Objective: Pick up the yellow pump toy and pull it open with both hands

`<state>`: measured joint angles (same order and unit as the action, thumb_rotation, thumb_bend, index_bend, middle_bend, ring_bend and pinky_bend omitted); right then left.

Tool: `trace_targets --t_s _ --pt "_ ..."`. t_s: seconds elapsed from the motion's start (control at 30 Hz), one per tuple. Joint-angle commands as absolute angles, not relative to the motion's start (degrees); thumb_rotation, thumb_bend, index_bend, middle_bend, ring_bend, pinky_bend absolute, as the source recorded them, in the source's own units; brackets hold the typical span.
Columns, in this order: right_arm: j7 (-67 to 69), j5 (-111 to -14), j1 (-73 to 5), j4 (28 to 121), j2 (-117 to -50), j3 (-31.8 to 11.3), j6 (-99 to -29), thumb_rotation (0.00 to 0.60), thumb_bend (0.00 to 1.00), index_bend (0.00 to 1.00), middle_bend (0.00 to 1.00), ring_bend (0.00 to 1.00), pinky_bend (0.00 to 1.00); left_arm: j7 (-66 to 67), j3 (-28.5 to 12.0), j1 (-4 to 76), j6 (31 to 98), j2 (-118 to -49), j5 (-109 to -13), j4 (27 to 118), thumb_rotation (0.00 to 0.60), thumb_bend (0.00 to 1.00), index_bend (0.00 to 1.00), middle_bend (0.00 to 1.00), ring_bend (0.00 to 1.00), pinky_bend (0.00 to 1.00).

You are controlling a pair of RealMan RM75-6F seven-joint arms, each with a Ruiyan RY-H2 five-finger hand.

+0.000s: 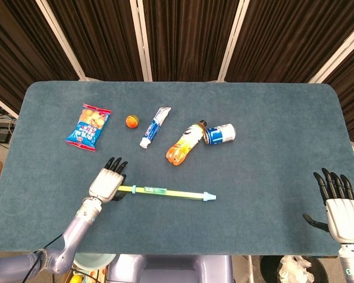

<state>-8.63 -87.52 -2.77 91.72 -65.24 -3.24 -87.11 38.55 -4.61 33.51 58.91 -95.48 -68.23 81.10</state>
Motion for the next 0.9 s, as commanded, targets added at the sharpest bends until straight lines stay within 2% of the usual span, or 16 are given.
trace_targets --t_s 0.03,0.37,0.9 --pt "-8.63 -87.45 -2.76 91.71 -65.26 -3.24 -87.07 0.600 0.14 0.06 0.00 0.00 0.00 37.25 -4.18 33.72 59.27 -95.32 -69.80 81.43 0.600 0.39 0.59 0.12 0.00 0.08" --pt "-8.86 -87.29 -2.75 91.75 -65.35 -3.28 -87.08 0.600 0.14 0.06 0.00 0.00 0.00 31.76 -1.26 36.46 61.11 -94.18 -82.68 80.18 0.600 0.39 0.61 0.14 0.00 0.08" --pt "-8.95 -87.32 -2.80 91.74 -65.28 -3.21 -86.95 0.600 0.14 0.07 0.00 0.00 0.00 26.35 -0.78 39.51 62.46 -93.42 -91.55 84.04 0.600 0.39 0.62 0.15 0.00 0.08"
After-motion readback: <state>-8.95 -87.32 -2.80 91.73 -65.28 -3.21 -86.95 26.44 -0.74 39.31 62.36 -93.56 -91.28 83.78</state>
